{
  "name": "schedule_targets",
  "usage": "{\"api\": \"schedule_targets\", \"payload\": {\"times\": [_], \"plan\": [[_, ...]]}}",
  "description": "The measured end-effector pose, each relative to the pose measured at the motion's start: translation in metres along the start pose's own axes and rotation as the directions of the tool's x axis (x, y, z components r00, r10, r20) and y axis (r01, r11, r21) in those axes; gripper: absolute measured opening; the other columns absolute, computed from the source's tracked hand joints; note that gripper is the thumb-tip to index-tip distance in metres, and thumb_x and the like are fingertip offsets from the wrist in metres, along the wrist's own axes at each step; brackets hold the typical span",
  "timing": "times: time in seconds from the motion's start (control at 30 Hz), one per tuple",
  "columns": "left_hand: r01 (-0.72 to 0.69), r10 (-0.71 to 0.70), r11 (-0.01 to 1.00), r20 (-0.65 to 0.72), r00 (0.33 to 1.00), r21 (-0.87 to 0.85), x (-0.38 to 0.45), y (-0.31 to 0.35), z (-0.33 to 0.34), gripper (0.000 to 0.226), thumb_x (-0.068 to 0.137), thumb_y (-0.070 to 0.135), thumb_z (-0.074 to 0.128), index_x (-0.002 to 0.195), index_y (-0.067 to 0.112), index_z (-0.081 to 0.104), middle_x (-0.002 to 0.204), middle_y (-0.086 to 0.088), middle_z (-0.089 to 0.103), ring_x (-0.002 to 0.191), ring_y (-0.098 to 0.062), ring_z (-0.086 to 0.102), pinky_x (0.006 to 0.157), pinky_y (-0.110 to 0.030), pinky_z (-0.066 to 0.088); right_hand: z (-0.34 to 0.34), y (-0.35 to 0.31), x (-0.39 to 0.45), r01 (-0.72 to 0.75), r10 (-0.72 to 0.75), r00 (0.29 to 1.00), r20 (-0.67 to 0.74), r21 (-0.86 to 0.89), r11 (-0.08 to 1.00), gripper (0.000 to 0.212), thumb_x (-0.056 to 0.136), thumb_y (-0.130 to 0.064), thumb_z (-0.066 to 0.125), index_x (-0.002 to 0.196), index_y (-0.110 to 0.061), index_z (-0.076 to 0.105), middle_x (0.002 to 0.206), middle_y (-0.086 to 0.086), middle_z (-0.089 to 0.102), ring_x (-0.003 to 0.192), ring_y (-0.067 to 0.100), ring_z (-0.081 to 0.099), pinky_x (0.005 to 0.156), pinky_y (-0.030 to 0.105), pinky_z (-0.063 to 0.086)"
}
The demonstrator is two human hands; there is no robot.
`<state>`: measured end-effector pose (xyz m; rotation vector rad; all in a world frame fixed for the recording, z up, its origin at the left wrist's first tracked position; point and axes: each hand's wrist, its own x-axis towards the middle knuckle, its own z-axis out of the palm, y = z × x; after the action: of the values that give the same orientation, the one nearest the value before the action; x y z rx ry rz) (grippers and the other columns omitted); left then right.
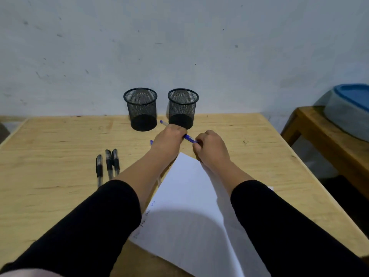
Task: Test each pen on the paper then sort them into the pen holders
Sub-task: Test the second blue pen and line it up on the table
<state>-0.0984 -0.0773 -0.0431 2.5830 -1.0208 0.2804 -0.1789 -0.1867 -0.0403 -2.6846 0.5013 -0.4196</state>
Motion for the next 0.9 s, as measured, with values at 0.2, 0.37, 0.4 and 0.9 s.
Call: {"api": "schedule_targets", "payload": {"times": [0.2,0.37,0.4,0.9], "plan": [[-0.032,0.031,0.999,-0.013,0.999,-0.034,-0.012,0.002,-0.012,0.025,0.089,0.012,0.055,0.113,0.009,0.059,0.113,-0.009,0.060,0.110,-0.024,0.048,0.081,-0.041,0.049,-0.003,-0.006,-0.009,-0.022,0.033,0.998,-0.060,0.176,0.984,0.018,0.087,-0.015,0.057,0.097,-0.004,0.066,0.103,0.011,0.058,0.090,0.022,0.054,0.071,0.023,0.035],[-0.025,0.012,0.996,-0.153,0.988,-0.080,-0.015,0.001,-0.014,0.027,0.088,0.019,0.057,0.112,0.009,0.057,0.109,-0.011,0.061,0.108,-0.027,0.048,0.084,-0.038,0.046,-0.011,-0.014,-0.007,-0.002,0.060,0.992,-0.112,0.459,0.889,0.010,0.082,-0.016,0.064,0.089,-0.010,0.069,0.096,0.005,0.067,0.084,0.011,0.056,0.068,0.016,0.038],[-0.018,0.000,0.995,-0.176,0.984,-0.101,-0.015,0.001,-0.014,0.026,0.088,0.020,0.057,0.110,0.008,0.058,0.107,-0.012,0.062,0.106,-0.027,0.049,0.084,-0.038,0.045,-0.012,-0.016,-0.006,0.016,0.051,0.991,-0.125,0.482,0.876,0.009,0.082,-0.015,0.065,0.088,-0.011,0.070,0.094,0.004,0.068,0.084,0.010,0.057,0.069,0.014,0.040],[0.216,-0.608,0.437,-0.110,0.786,-0.873,-0.090,0.016,-0.076,0.003,0.086,0.021,0.057,0.085,0.023,0.060,0.073,0.004,0.066,0.066,-0.006,0.060,0.064,-0.008,0.044,-0.023,-0.054,-0.055,0.000,0.013,1.000,-0.016,0.615,0.788,0.038,0.082,-0.026,0.071,0.118,-0.014,0.064,0.109,-0.003,0.066,0.101,0.011,0.059,0.085,0.021,0.045]]}}
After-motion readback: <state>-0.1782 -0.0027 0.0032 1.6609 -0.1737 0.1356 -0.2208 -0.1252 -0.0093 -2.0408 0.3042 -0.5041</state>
